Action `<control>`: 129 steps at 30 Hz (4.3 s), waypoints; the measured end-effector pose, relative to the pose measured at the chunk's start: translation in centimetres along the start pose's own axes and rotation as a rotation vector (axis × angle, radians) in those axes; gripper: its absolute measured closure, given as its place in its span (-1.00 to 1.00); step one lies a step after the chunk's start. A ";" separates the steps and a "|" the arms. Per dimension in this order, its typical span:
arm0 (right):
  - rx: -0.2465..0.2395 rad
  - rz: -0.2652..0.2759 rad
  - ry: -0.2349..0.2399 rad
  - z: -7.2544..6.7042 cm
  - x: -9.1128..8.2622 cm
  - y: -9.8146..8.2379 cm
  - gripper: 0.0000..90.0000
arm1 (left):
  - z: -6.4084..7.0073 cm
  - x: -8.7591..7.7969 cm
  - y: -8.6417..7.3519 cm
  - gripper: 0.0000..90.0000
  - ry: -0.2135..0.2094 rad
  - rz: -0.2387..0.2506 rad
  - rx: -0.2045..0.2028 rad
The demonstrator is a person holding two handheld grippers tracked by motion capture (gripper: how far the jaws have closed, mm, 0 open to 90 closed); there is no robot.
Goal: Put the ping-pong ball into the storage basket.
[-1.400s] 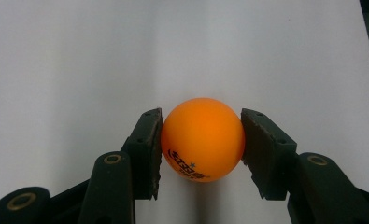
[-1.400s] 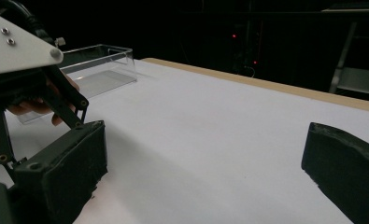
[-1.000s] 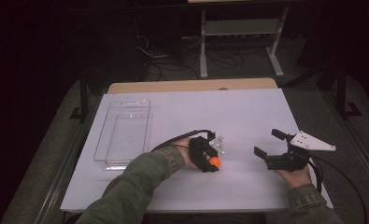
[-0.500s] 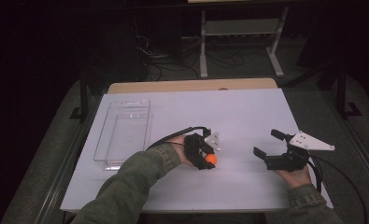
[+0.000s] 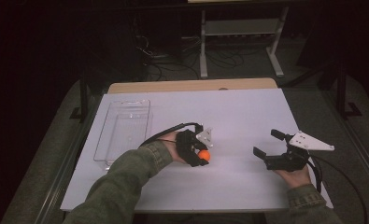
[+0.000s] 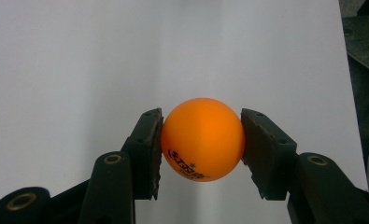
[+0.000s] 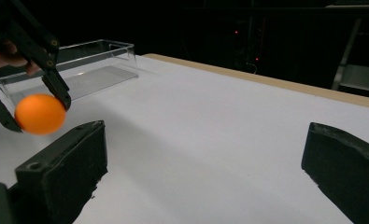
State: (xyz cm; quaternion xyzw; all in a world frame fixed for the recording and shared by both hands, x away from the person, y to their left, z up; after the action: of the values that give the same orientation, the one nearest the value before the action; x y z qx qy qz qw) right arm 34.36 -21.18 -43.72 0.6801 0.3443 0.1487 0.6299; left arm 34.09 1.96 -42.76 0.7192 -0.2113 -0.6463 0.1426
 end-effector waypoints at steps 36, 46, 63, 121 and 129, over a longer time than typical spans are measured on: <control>-0.007 -0.014 -0.002 -0.1 0.1 -0.2 -1.00 | -0.9 -6.0 -2.5 0.12 0.095 -0.013 -0.035; -0.008 -0.014 0.001 -0.1 0.2 -0.2 -1.00 | -1.0 -7.4 -3.1 0.12 0.112 -0.012 -0.045; -0.007 -0.017 0.001 -0.1 0.3 -0.2 -1.00 | -1.2 -10.0 -5.0 0.12 0.159 -0.018 -0.081; -0.012 -0.029 -0.007 0.0 0.3 -0.4 -1.00 | -2.0 -15.2 -12.7 0.12 0.230 -0.126 -0.234; -0.015 -0.037 -0.003 -0.1 0.4 -0.5 -1.00 | -2.2 -15.2 -13.8 0.12 0.220 -0.159 -0.253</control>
State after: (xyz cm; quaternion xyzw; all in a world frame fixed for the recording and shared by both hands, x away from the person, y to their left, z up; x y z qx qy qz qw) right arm 34.46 -20.83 -44.33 0.6691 0.3549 0.1384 0.6382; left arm 36.77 21.31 -35.86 0.7764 -0.0540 -0.5943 0.2029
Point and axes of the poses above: each handheld gripper's, and its own axes: x roughly forward along the jaws, y roughly out of its top, z roughly to its right, the point moved 8 cm from there along x, roughly forward along the jaws, and after that the axes turned 4 degrees about x, right-handed, at the moved point
